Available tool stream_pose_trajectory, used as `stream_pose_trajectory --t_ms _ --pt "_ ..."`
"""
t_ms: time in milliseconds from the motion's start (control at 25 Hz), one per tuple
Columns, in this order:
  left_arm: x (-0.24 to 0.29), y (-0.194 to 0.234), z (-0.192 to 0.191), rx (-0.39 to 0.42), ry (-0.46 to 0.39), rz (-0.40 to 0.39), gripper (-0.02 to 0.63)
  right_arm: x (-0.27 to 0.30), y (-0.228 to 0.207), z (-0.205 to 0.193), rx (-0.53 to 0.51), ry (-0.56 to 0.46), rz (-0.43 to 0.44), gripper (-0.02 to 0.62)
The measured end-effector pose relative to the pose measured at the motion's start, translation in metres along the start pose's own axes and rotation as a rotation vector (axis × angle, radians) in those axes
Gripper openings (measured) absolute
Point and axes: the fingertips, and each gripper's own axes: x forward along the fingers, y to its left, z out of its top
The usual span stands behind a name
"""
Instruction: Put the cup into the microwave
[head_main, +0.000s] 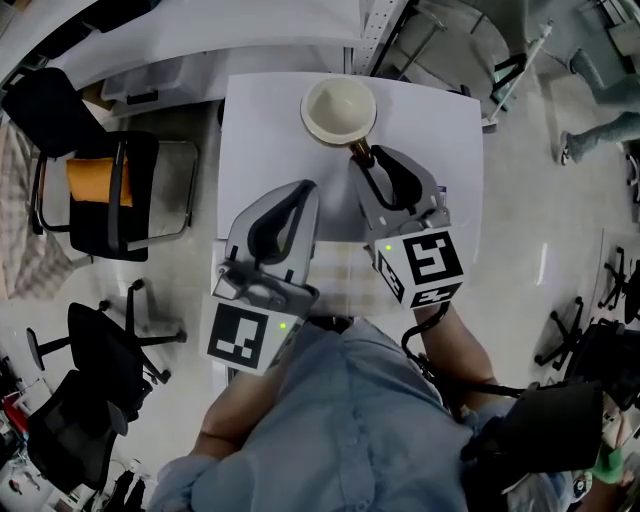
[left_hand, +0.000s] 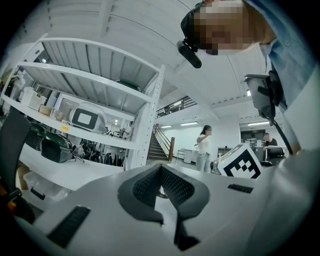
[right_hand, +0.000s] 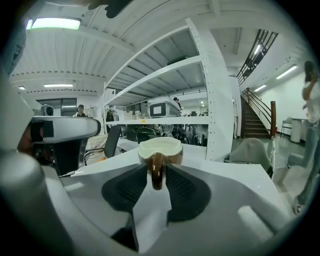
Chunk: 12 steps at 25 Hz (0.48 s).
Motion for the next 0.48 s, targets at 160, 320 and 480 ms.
stream_pose_trajectory --t_ms 160,320,480 --pt "0.003 0.006 -0.007 -0.018 0.010 0.006 0.005 0.005 -0.002 0.001 0.011 0.003 -0.003 0.108" --pt "0.005 0.009 -0.011 -0.032 0.012 0.006 0.005 0.008 -0.001 -0.003 -0.001 0.040 -0.006 0.091" --pt "0.005 0.011 -0.012 -0.043 0.009 0.006 0.005 0.012 0.000 -0.005 -0.008 0.082 0.001 0.091"
